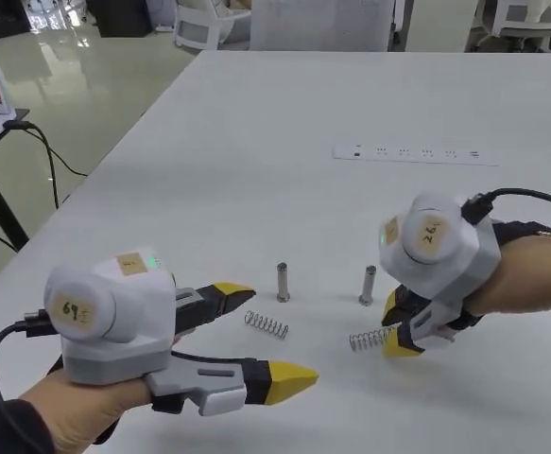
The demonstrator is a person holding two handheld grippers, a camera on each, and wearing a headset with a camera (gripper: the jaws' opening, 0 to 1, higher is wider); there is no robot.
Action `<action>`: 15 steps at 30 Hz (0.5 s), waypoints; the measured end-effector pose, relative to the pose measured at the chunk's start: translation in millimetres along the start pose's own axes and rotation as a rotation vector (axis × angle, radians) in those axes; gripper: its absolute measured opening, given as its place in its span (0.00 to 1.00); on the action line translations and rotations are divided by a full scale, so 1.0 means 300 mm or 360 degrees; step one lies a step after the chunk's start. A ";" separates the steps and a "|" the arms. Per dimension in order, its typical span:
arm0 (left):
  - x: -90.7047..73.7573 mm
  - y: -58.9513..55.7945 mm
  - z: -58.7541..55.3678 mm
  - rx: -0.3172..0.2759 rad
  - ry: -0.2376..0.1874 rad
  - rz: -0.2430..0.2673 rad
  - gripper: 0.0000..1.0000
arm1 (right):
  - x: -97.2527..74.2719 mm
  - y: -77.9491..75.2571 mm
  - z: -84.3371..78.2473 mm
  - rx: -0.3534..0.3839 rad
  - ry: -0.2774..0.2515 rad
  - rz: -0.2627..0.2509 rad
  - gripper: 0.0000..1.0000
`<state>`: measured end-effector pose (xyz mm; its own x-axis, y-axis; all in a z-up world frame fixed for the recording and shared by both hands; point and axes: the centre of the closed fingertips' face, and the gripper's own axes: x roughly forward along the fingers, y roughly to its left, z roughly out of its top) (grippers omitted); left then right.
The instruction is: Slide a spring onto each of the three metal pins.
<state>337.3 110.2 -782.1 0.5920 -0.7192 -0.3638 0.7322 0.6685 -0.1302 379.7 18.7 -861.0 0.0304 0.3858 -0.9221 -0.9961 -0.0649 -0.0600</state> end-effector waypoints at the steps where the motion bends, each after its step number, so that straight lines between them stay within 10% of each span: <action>1: 0.000 0.000 0.000 0.0000 0.0000 0.0000 0.68 | 0.001 0.000 -0.001 -0.0003 0.0003 -0.0001 0.16; 15: 0.001 -0.006 -0.001 0.0003 0.0004 -0.0008 0.67 | 0.006 0.004 -0.014 -0.0017 0.0029 0.0002 0.11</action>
<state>336.2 108.7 -782.1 0.5877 -0.7219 -0.3655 0.7357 0.6647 -0.1301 379.0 15.5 -864.2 0.0305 0.3689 -0.9290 -0.9952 -0.0753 -0.0626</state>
